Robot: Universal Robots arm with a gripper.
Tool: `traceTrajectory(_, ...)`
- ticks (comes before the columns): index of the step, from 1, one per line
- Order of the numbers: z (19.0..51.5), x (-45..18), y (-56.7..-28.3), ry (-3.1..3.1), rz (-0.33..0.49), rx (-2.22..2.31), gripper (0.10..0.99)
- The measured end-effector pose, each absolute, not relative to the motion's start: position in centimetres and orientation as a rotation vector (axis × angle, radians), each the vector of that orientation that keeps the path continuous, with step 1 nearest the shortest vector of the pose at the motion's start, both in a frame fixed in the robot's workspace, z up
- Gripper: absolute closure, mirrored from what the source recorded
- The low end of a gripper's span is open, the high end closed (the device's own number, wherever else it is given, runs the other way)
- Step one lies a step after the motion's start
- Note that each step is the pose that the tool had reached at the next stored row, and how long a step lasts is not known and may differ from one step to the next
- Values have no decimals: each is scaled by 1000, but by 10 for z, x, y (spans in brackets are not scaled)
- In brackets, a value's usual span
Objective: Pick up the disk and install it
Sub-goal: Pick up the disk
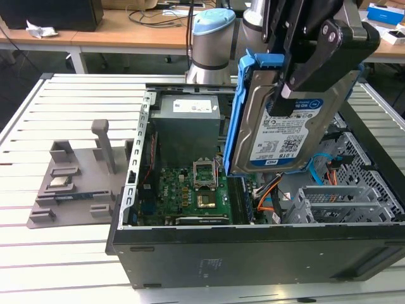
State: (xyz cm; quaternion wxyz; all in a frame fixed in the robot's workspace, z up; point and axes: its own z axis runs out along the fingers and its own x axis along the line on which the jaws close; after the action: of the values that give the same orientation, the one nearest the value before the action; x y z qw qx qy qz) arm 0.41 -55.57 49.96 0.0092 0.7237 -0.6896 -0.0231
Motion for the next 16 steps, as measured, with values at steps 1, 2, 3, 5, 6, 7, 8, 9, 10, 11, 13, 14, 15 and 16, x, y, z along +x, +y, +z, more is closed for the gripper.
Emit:
traceTrajectory(1, 499, 4, -560, -2154, -72, 2260, 722)
traceTrajectory(2, 499, 4, -564, -2154, -72, 2260, 722)
traceTrajectory(3, 499, 4, -569, -2154, -72, 2260, 722)
traceTrajectory(5, 498, 4, -578, -2154, -72, 2260, 722)
traceTrajectory(6, 497, 4, -579, -2155, -72, 2260, 722)
traceTrajectory(7, 497, 4, -579, -2171, -72, 2245, 722)
traceTrajectory(8, 496, 4, -579, -2191, -72, 2225, 722)
traceTrajectory(9, 496, 4, -579, -2208, -73, 2209, 722)
traceTrajectory(10, 495, 6, -579, -2220, -73, 2197, 722)
traceTrajectory(11, 494, 10, -579, -2227, -73, 2190, 722)
traceTrajectory(13, 489, 19, -576, -2228, -77, 2186, 722)
traceTrajectory(14, 487, 22, -576, -2227, -78, 2184, 722)
traceTrajectory(15, 485, 24, -575, -2227, -79, 2183, 722)
traceTrajectory(16, 483, 28, -574, -2226, -81, 2182, 722)
